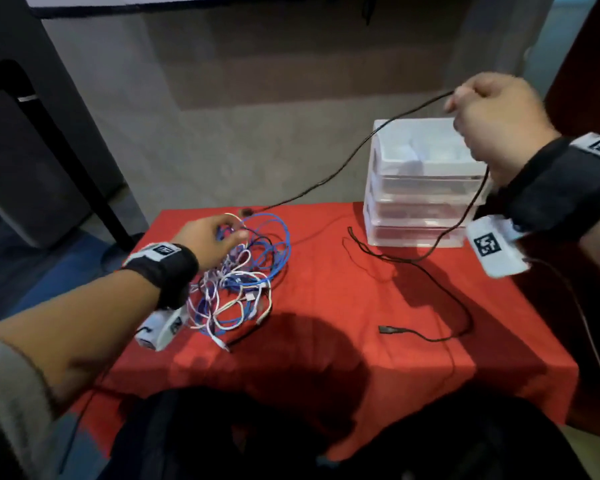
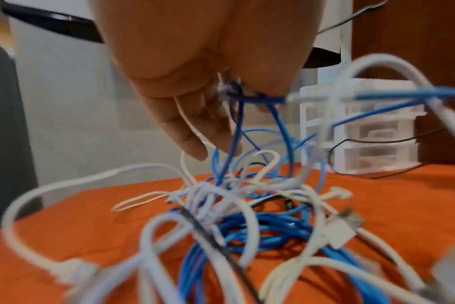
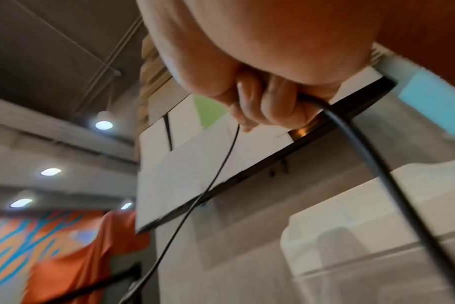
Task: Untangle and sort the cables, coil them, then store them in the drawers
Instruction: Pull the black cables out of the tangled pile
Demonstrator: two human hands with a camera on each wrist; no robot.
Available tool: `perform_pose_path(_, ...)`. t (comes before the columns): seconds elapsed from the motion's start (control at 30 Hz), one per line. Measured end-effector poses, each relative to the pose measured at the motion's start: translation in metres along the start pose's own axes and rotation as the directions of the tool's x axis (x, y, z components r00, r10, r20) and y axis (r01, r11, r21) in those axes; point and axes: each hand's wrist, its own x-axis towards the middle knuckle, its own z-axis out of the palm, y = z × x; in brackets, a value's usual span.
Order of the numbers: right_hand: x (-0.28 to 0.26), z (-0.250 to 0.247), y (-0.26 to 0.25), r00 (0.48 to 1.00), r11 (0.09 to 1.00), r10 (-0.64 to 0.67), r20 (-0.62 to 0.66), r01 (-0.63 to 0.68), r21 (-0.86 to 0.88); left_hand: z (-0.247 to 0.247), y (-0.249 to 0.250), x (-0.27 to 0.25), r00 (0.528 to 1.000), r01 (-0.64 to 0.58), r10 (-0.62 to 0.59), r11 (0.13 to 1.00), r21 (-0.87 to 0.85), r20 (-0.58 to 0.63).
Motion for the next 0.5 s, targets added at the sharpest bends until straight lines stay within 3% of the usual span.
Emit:
perform_pose_path(0.1, 0.009, -0.009, 0.023, 0.993, 0.992, 0.11, -0.044, -0.107, 0.064, -0.008, -0.022, -0.002, 0.998, 0.064, -0.064, 0.998, 0.026, -0.007)
perform_pose_path(0.13, 0.008, -0.008, 0.032, 0.99, 0.989, 0.143, 0.012, -0.143, 0.032, -0.008, -0.028, -0.004, 0.996, 0.089, -0.088, 0.996, 0.03, -0.015)
perform_pose_path(0.2, -0.001, -0.003, 0.057, 0.95, 0.966, 0.216, 0.225, -0.174, -0.193, -0.009, -0.036, -0.008, 0.992, 0.121, -0.121, 0.993, 0.013, -0.017)
perform_pose_path(0.27, -0.012, 0.003, 0.085, 0.851, 0.873, 0.314, 0.421, -0.084, -0.481, -0.007, -0.036, -0.01, 0.994, 0.108, -0.109, 0.994, -0.025, -0.02)
perform_pose_path(0.33, -0.02, 0.007, 0.105, 0.773, 0.665, 0.412, 0.482, 0.107, -0.739, -0.005, -0.032, -0.011, 0.998, 0.035, -0.036, 0.999, -0.03, -0.049)
perform_pose_path(0.4, -0.028, 0.009, 0.111, 0.809, 0.436, 0.384, 0.444, 0.265, -0.86, -0.003, -0.023, -0.013, 0.996, -0.024, 0.02, 0.999, -0.042, -0.087)
perform_pose_path(0.43, -0.034, 0.011, 0.115, 0.837, 0.421, 0.335, 0.433, 0.278, -0.863, -0.003, -0.016, -0.014, 0.994, -0.039, 0.031, 0.996, -0.078, -0.106)
perform_pose_path(0.47, -0.042, 0.015, 0.116, 0.854, 0.466, 0.267, 0.446, 0.291, -0.836, -0.003, -0.008, -0.016, 0.992, -0.051, 0.036, 0.991, -0.123, -0.123)
perform_pose_path(0.5, -0.051, 0.021, 0.118, 0.834, 0.527, 0.208, 0.511, 0.344, -0.777, -0.002, -0.001, -0.018, 0.988, -0.079, 0.057, 0.985, -0.152, -0.143)
